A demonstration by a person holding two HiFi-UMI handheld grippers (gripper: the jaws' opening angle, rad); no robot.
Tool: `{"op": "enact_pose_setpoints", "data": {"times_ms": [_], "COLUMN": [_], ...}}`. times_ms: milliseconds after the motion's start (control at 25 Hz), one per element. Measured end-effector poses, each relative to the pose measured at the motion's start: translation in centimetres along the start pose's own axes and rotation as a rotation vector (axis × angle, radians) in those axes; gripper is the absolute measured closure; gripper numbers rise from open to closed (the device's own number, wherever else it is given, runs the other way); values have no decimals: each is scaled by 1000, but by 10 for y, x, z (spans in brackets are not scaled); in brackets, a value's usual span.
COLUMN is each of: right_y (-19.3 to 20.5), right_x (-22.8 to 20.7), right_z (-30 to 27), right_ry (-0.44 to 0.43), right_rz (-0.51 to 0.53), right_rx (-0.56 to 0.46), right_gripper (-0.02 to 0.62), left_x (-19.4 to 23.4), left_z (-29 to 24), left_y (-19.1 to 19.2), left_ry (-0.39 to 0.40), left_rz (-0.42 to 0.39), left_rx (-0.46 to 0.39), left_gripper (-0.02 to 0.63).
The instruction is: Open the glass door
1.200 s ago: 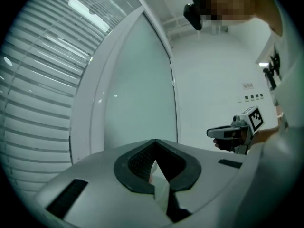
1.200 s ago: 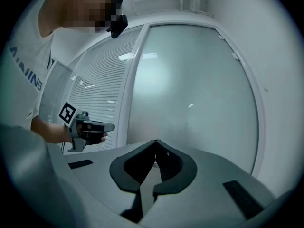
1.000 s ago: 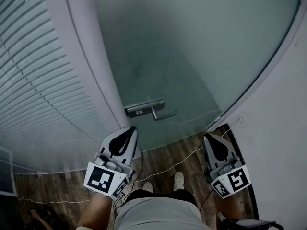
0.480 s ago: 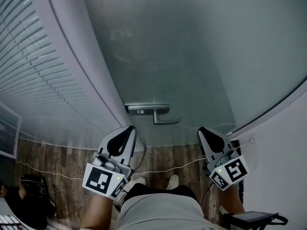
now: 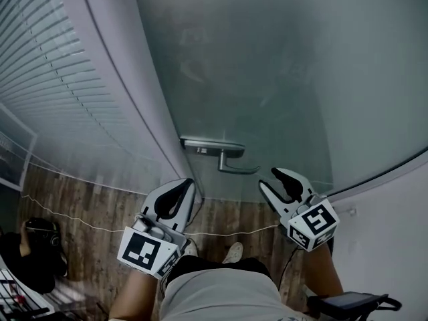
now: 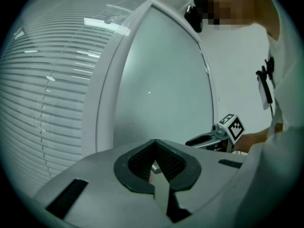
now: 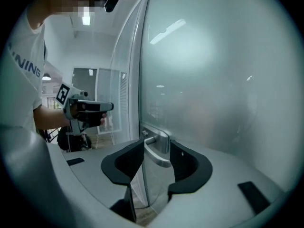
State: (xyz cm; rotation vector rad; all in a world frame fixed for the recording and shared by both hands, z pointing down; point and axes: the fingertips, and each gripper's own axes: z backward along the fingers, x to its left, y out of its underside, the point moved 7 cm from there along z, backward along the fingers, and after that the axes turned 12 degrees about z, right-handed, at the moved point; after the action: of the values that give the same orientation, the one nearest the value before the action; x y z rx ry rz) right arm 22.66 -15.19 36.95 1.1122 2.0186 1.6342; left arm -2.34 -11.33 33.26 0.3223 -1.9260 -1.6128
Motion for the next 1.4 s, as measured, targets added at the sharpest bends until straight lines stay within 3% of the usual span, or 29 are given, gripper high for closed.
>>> {"op": "enact_pose_setpoints", "data": {"times_ms": [240, 560, 720, 1400], "right_y": [26, 41, 41, 57], "right_x": [-3, -9, -6, -7], "right_z": [-34, -52, -54, -58], "right_ry": [-76, -53, -73, -26], "right_rz": [50, 82, 92, 67], "right_rx": [154, 247, 248, 227], "right_gripper": [405, 405, 439, 444], "left_x": [1, 8, 11, 10], "left_z": [2, 9, 10, 3], "left_y": [7, 14, 15, 28], "left_ry": [-12, -37, -41, -28], "left_rz": [10, 31, 37, 44], "left_rx": [23, 46, 46, 34], "left_gripper": [606, 606, 606, 606]}}
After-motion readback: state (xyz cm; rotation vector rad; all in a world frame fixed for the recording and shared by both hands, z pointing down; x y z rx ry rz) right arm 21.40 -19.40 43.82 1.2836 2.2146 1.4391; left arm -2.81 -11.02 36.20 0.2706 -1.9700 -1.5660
